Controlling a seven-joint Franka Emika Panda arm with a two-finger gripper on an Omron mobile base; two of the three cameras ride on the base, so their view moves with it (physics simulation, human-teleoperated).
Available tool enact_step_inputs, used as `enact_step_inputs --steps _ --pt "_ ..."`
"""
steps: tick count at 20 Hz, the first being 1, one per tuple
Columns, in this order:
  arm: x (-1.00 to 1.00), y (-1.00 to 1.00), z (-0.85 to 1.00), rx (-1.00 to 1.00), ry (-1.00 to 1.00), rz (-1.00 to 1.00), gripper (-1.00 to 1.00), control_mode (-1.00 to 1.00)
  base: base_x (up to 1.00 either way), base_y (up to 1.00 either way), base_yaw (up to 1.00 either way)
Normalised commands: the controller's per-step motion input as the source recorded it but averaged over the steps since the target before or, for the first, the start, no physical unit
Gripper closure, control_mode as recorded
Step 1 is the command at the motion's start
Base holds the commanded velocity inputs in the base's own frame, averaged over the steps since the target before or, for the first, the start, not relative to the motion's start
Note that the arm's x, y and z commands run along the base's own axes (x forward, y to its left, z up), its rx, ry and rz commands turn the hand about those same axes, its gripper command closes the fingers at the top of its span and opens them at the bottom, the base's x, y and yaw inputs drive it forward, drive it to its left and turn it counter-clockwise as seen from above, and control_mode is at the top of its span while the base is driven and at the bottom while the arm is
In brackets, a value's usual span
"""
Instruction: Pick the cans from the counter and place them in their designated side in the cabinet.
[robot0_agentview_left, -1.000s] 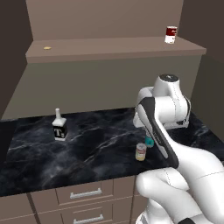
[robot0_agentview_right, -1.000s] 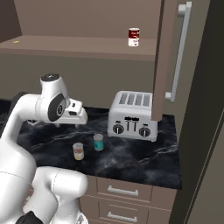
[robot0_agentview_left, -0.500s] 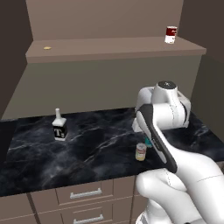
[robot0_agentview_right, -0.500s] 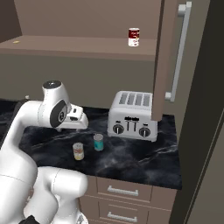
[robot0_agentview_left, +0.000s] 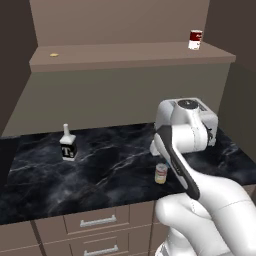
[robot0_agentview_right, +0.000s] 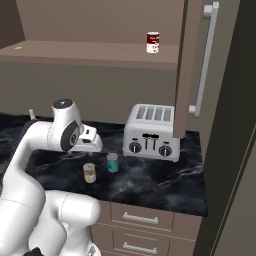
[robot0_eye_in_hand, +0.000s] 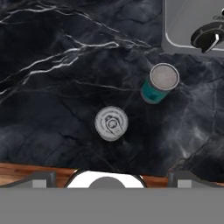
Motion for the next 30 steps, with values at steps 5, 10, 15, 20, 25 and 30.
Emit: enact_step_inputs --steps 5,10,15,20,25,30 --pt "0.07 0.0 -0.27 0.0 0.0 0.0 -1.0 -1.0 0.0 0.0 0.0" --pt "0.05 0.0 -0.26 0.0 0.0 0.0 -1.0 -1.0 0.0 0.0 0.0" --pt "0.04 0.02 -0.25 0.0 0.0 0.0 -1.0 -1.0 0.0 0.0 0.0" --pt "0.07 0.02 -0.24 0.0 0.0 0.0 -1.0 -1.0 0.0 0.0 0.0" --pt "0.16 0.0 -0.21 0.0 0.0 0.0 -1.0 -1.0 0.0 0.0 0.0" --pt "0.2 0.01 -0.18 0.0 0.01 0.0 -1.0 -1.0 0.0 0.0 0.0"
